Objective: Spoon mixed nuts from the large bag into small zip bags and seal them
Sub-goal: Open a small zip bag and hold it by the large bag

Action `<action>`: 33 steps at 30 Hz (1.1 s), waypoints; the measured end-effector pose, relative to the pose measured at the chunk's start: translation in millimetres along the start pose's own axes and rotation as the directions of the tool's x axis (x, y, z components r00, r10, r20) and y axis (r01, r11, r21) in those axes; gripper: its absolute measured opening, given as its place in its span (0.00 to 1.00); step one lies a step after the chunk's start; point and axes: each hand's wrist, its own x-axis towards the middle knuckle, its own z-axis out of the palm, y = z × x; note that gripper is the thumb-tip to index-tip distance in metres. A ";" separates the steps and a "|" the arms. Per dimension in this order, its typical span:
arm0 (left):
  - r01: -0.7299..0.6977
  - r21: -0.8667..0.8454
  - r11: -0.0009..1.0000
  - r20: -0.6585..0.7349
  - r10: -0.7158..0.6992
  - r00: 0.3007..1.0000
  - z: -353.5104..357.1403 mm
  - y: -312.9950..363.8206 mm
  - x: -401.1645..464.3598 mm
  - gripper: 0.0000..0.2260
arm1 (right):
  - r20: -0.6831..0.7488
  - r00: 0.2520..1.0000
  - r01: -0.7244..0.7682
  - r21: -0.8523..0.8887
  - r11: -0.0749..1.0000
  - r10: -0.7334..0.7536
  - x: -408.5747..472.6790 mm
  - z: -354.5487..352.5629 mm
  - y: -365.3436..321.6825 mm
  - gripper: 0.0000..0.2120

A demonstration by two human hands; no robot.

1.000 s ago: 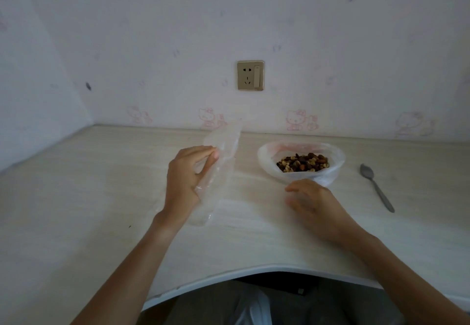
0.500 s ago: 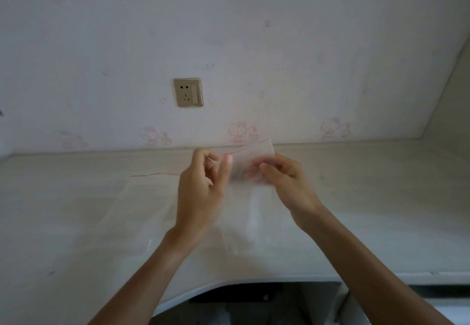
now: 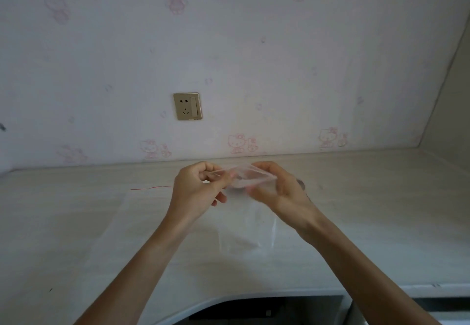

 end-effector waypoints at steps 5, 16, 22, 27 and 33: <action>-0.128 0.047 0.991 -0.097 0.132 0.987 4.0 1.3 -4.2 0.09 | -0.062 0.998 -0.027 0.005 1.000 0.027 -1.7 8.0 -8.7 0.19; -0.193 0.102 0.976 -0.177 0.209 0.962 -9.2 0.7 -5.2 0.08 | -0.442 0.895 -0.037 -0.215 0.976 -0.064 4.0 -8.4 -8.4 0.04; 0.093 -0.377 0.921 -0.041 -0.116 0.992 -5.3 8.8 -11.2 0.09 | -0.391 0.914 -0.047 0.151 0.987 0.103 2.4 -8.7 -12.6 0.05; 0.363 -0.689 0.628 0.266 -0.247 0.932 -10.0 6.5 -11.6 0.05 | -0.392 0.917 0.007 0.205 0.979 0.076 -4.3 -5.9 -12.2 0.03; 0.523 -0.786 0.329 0.459 -0.256 0.851 -8.6 7.1 -9.7 0.05 | -0.306 0.940 -0.013 0.411 0.911 0.152 -7.2 1.2 -14.7 0.06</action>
